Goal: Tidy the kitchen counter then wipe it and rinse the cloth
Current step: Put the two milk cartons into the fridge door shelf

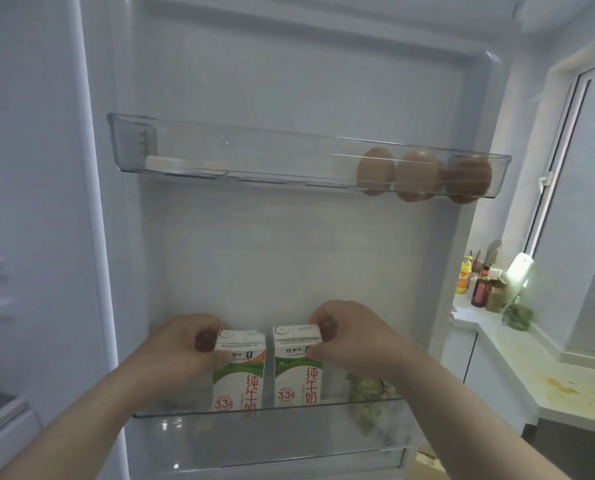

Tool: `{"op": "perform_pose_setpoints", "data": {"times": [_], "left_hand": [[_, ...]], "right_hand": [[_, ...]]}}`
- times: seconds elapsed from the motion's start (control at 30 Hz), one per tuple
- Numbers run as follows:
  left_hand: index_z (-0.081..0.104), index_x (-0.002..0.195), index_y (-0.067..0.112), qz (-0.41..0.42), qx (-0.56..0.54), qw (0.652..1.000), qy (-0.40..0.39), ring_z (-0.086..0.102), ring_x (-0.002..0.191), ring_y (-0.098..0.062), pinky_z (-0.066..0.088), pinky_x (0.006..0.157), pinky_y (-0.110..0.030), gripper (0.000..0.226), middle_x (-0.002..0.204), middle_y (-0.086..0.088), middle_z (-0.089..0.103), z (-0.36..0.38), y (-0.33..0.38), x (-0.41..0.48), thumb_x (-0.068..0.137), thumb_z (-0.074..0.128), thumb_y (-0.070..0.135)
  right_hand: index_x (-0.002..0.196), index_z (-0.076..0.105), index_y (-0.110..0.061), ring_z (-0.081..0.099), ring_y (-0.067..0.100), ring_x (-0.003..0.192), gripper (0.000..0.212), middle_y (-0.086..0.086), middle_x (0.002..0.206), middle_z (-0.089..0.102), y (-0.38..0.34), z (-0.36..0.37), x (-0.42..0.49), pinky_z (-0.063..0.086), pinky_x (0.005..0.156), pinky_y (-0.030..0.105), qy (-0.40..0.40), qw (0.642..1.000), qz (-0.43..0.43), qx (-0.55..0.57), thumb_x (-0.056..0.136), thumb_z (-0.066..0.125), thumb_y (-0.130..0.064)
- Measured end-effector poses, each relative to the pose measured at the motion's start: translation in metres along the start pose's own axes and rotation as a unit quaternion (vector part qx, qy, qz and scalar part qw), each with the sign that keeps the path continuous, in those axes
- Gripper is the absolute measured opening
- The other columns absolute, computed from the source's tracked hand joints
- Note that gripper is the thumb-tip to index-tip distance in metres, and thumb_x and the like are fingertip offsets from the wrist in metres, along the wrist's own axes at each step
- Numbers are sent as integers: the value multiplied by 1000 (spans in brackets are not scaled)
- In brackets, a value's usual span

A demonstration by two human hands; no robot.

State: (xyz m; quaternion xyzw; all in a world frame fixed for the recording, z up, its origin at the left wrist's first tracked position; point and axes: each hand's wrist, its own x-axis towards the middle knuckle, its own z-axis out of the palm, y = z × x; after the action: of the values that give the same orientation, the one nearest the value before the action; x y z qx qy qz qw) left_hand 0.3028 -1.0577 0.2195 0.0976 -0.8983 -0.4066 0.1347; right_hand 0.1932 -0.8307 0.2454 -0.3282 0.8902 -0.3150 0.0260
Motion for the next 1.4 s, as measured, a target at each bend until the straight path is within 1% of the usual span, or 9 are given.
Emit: {"op": "perform_pose_setpoints", "data": {"times": [0.37,0.6,0.7,0.87,0.97,1.03,1.13,1.27,1.4], "left_hand": [[69,87,25,-18,8,1000,-9,69,79,-2,58,78,-35,14,85,13,74,3,-12,6,76,75,19],[65,86,30,-17,43,998,-38,67,82,-3,57,80,-36,17,88,13,72,0,-12,8,71,74,32],[63,89,34,17,53,996,-64,67,84,-1,57,79,-33,21,90,15,71,-2,-8,8,70,70,29],[68,94,37,64,155,986,-21,58,86,6,51,77,-19,25,95,17,63,0,-2,11,70,75,35],[69,95,36,65,166,984,-26,59,86,4,52,77,-21,25,95,17,63,1,-3,13,71,75,35],[69,95,35,64,169,983,-28,59,86,3,53,77,-22,25,96,16,63,1,-3,14,71,75,34],[69,98,33,75,175,981,-22,58,88,3,51,77,-20,25,97,16,62,2,-2,17,73,74,32],[67,97,36,92,170,981,-11,54,91,2,48,77,-19,21,98,16,59,7,-4,18,77,72,32],[70,95,34,109,159,981,-7,54,88,3,49,78,-24,17,94,15,59,10,-5,16,79,69,28]], "right_hand": [[93,61,-19,63,10,89,21,-7,96,65,1,6,8,56,79,32,-37,996,-26,-79,75,72,-23],[112,52,-24,51,11,90,34,-13,96,49,-6,2,13,38,64,18,-99,978,-53,-176,79,62,-17],[101,57,-26,49,12,88,22,-11,93,50,-10,5,16,34,60,17,-102,969,-84,-207,79,64,-22],[82,58,-27,51,13,83,9,-11,82,50,-6,8,18,39,62,24,-82,968,-107,-213,79,66,-29],[88,67,-20,54,14,85,16,-7,89,56,-5,7,19,48,70,29,-81,966,-107,-220,78,68,-32],[75,65,-21,54,11,75,13,-8,79,56,-4,6,21,46,63,29,-81,969,-104,-210,78,69,-33],[58,52,-28,50,3,62,27,-11,67,52,-4,7,23,36,53,20,-82,970,-99,-208,79,69,-32],[71,59,-29,53,1,68,14,-14,72,54,-5,10,27,41,58,21,-81,970,-110,-204,81,68,-34],[86,69,-22,53,-1,75,9,-15,80,57,-4,13,28,52,73,29,-90,969,-119,-197,83,66,-29]]}}
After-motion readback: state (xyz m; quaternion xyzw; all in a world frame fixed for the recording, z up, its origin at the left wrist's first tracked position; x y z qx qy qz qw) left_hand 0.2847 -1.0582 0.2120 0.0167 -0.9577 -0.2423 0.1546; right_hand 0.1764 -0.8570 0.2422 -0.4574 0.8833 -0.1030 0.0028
